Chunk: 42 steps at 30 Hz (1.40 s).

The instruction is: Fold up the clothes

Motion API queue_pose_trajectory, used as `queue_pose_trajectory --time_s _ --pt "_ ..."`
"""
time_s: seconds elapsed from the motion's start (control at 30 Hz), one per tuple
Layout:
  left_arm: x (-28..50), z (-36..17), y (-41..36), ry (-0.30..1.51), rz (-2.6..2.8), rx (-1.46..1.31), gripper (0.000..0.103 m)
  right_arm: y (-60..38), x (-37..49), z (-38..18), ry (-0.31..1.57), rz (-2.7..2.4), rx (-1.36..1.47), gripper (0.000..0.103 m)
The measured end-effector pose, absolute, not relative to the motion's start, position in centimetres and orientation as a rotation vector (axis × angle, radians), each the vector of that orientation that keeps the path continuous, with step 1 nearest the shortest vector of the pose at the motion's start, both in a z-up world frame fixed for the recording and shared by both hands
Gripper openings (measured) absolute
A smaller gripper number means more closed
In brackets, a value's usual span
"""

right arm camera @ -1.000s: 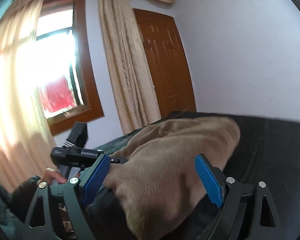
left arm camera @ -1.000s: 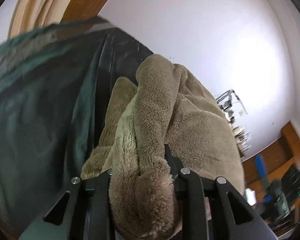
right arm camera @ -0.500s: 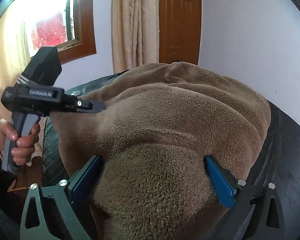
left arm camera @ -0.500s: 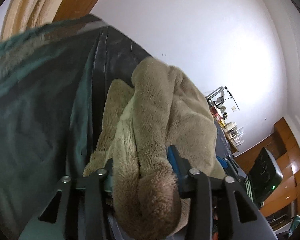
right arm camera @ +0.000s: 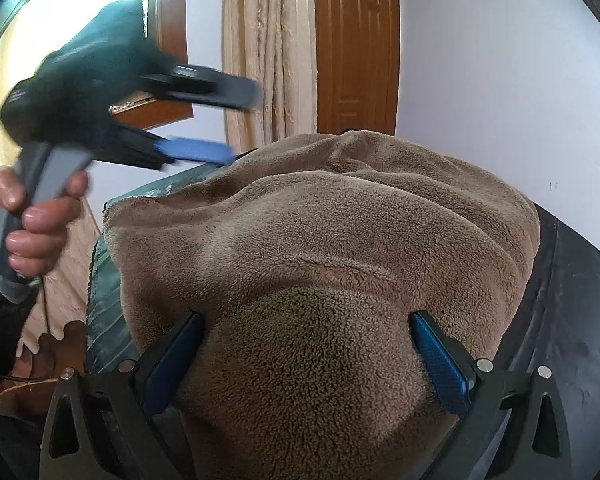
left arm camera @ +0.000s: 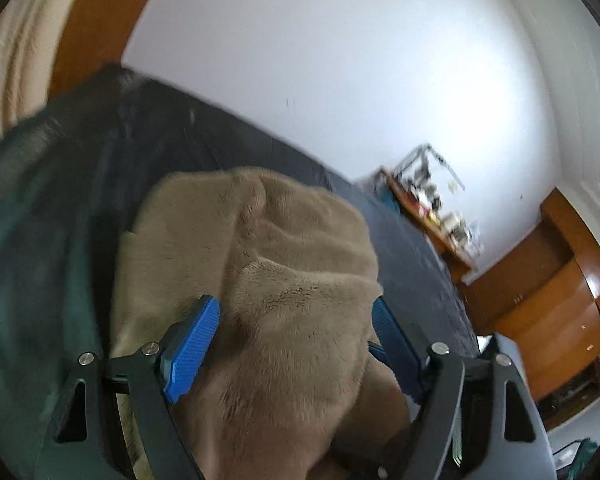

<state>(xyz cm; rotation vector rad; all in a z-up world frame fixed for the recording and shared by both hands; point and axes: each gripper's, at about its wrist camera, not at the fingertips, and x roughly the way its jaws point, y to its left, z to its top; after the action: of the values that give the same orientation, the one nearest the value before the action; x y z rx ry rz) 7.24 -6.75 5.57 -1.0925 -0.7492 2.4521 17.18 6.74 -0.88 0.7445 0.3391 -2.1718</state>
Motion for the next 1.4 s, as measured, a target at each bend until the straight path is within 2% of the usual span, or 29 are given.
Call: queue_pose_trajectory --time_s 0.2,0.33,0.57,0.67,0.87,1.07,1.17,1.4 --pt "4.3 2.5 -8.4 -0.889 2.421 -1.188 0.082 7.8 17.4 -0.9 0.315 -2.16 0.742 0.103" --pt "4.9 2.1 -8.7 -0.866 2.439 -1.155 0.082 8.6 17.6 -0.5 0.282 -2.152 0.718 0.103" --pt "6.3 1.2 -10.3 -0.911 2.399 -1.066 0.082 11.0 12.8 3.0 -0.027 -2.212 0.725 0.103" --pt "6.4 1.0 -10.9 -0.932 2.378 -1.041 0.082 11.0 10.7 3.1 0.003 -2.246 0.764 0.103" --pt "6.1 0.2 -12.4 -0.98 2.344 -1.014 0.082 8.9 9.4 0.0 0.184 -2.155 0.902 0.103" --pt "6.2 -0.2 -12.9 -0.998 2.315 -0.983 0.081 9.7 9.6 -0.3 0.212 -2.146 0.907 0.103" --pt "6.6 0.0 -12.4 -0.946 2.351 -0.985 0.081 9.5 9.9 -0.1 0.228 -2.177 0.883 0.103" --pt "9.5 1.6 -11.8 -0.889 2.41 -1.0 0.082 11.2 10.2 1.8 0.135 -2.297 0.803 0.103"
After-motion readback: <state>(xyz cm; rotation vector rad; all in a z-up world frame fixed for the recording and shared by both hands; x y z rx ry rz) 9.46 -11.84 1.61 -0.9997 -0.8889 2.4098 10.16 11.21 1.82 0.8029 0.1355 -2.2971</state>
